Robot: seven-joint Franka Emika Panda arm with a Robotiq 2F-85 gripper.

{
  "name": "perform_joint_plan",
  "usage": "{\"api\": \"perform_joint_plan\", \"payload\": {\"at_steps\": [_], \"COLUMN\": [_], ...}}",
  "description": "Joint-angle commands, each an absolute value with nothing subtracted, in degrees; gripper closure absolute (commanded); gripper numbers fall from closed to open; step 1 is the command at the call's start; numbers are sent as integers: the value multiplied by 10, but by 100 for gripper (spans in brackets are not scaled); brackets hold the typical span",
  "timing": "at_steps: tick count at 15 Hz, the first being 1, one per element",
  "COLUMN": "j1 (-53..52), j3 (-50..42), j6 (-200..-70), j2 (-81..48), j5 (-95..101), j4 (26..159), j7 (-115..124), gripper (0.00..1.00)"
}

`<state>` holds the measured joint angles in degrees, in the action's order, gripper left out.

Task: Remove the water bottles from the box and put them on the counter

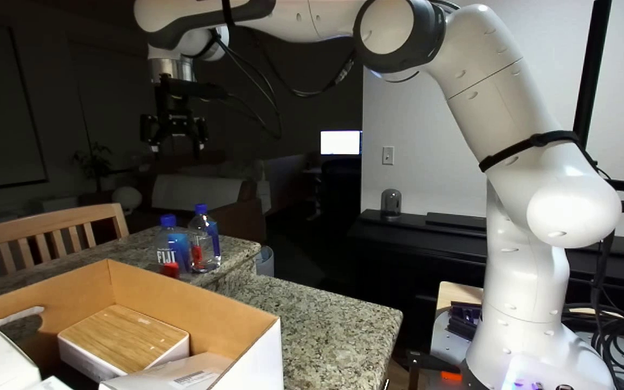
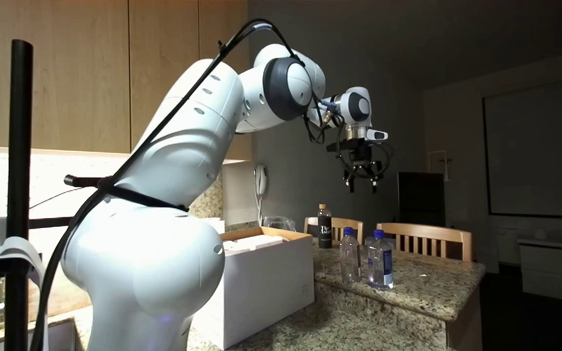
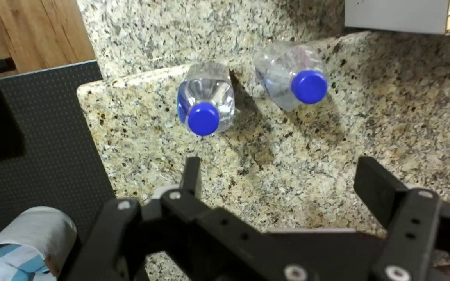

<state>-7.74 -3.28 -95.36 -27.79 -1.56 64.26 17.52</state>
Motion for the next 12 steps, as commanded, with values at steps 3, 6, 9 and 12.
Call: {"api": "perform_joint_plan", "payload": {"at_steps": [3,6,9,12], "j1": [-101,-106,-102,-102], "j3": [-35,-35,-33,-33], "j6": [-921,-922,-923,-924], "j2": [-237,-239,-262,-264], "j5": [-7,-9,-16,-16], "j4": [695,709,683,682], "j7": [210,209,194,194], "gripper": [0,0,0,0]}}
